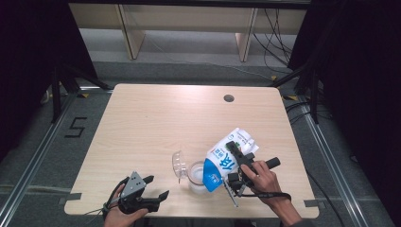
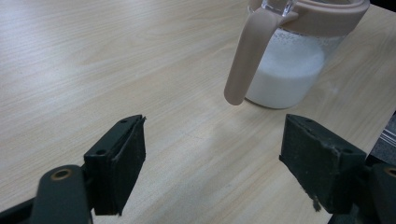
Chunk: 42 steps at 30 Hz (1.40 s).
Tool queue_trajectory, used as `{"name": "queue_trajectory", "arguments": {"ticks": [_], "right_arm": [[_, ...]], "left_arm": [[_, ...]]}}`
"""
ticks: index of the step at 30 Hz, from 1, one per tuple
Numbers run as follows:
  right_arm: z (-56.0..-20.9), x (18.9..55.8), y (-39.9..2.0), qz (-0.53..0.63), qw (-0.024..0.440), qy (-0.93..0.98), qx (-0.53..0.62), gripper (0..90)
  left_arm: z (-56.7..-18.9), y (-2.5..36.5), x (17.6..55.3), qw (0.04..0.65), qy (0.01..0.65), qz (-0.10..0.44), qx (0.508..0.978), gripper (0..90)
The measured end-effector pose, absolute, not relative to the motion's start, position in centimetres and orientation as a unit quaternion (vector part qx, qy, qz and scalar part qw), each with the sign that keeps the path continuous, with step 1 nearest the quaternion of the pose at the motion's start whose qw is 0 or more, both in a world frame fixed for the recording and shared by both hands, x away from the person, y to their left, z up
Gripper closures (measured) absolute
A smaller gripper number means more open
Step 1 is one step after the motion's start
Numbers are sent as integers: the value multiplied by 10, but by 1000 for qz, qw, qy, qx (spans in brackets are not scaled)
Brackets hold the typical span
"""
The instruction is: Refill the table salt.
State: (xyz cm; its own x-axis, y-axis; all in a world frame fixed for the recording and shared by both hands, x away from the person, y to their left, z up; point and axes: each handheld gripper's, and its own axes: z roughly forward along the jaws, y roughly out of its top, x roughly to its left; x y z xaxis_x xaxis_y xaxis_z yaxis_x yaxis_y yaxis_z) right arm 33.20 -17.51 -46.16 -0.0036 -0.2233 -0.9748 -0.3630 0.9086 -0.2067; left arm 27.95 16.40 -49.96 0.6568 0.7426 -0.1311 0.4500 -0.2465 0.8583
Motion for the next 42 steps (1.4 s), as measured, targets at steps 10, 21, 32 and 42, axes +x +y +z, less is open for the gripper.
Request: {"name": "queue_trajectory", "arguments": {"ticks": [10, 21, 32, 42], "right_arm": [[-460, 333, -176, 82, 657, 725, -192, 748], [-465, 333, -180, 129, 633, 752, -134, 748], [-461, 335, -183, 154, 616, 764, -116, 748], [-463, 337, -186, 187, 594, 779, -78, 751]], "left_arm": [[-499, 164, 280, 478, 383, 155, 776, 217], [-499, 164, 280, 479, 386, 153, 773, 217], [-499, 164, 279, 478, 386, 153, 774, 217], [-499, 164, 279, 477, 385, 153, 775, 217]]}}
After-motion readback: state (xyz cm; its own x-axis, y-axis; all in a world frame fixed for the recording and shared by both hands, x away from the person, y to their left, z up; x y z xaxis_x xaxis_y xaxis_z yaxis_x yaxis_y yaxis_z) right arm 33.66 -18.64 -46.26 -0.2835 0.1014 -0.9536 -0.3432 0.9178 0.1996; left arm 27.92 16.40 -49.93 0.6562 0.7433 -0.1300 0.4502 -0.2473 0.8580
